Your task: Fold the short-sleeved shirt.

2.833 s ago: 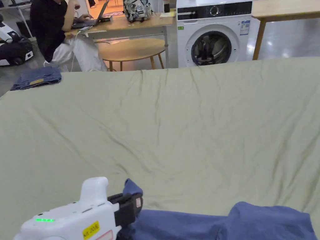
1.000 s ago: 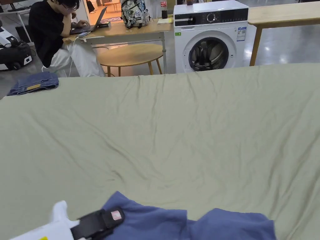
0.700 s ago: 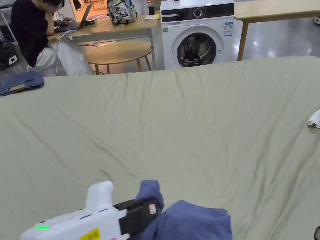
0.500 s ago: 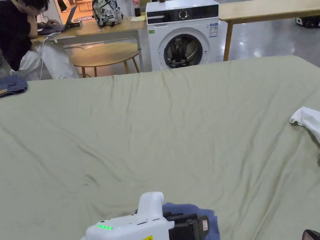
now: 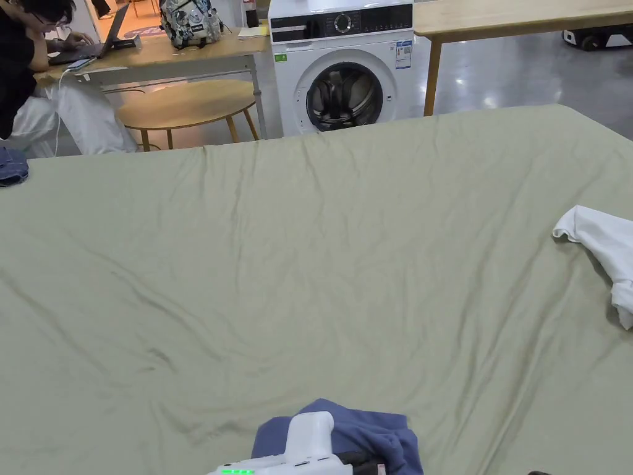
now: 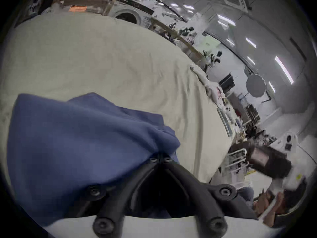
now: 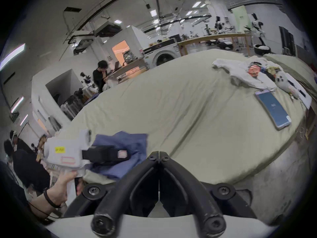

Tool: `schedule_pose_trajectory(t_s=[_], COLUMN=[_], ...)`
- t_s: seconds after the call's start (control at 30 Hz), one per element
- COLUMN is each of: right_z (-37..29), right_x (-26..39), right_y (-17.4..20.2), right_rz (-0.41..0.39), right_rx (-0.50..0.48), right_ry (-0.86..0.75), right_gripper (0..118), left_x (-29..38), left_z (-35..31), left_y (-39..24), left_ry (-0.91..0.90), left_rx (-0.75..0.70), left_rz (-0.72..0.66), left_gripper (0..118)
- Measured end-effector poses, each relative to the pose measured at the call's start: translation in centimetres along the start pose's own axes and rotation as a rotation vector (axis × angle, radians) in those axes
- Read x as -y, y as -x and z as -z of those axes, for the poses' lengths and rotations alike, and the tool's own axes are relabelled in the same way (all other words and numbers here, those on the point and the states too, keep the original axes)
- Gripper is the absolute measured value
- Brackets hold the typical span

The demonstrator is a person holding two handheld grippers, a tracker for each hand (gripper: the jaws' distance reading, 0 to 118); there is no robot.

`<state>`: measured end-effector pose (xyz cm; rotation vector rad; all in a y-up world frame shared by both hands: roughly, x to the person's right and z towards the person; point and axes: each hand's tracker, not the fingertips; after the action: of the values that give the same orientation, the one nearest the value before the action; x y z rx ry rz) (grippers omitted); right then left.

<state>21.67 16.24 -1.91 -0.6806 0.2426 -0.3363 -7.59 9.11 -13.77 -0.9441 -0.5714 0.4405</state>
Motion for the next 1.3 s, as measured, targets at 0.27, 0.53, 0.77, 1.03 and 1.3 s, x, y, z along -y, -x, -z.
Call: schedule_pose_trajectory(t_s=[0.27, 0.53, 0.77, 1.03, 1.3], right_z=[10.5, 15.7, 14.9, 14.9, 12.4], right_x=[0.0, -1.1, -0.8, -1.2, -3.2], right_y=[5.6, 5.2, 6.0, 6.1, 7.7], right_rz=[-0.083, -0.191, -0.19, -0.199, -0.238], right_rx=[-0.223, -0.122, -0.115, -0.101, -0.124], right_ry=[0.215, 0.379, 0.364, 0.377, 0.311], right_gripper=[0, 0, 0, 0, 0], left_x=[-2.3, -1.7, -0.3, 0.5, -1.9], left_z=[-9.4, -16.8, -10.1, -6.0, -18.3], left_y=[0.4, 10.2, 15.4, 14.8, 17.7], left_ry=[-0.191, -0.216, -0.101, -0.062, -0.287], left_rx=[0.025, 0.056, 0.283, 0.325, 0.3], left_rz=[0.027, -0.174, -0.362, -0.345, -0.364], left_gripper=[52, 66, 65, 26, 22])
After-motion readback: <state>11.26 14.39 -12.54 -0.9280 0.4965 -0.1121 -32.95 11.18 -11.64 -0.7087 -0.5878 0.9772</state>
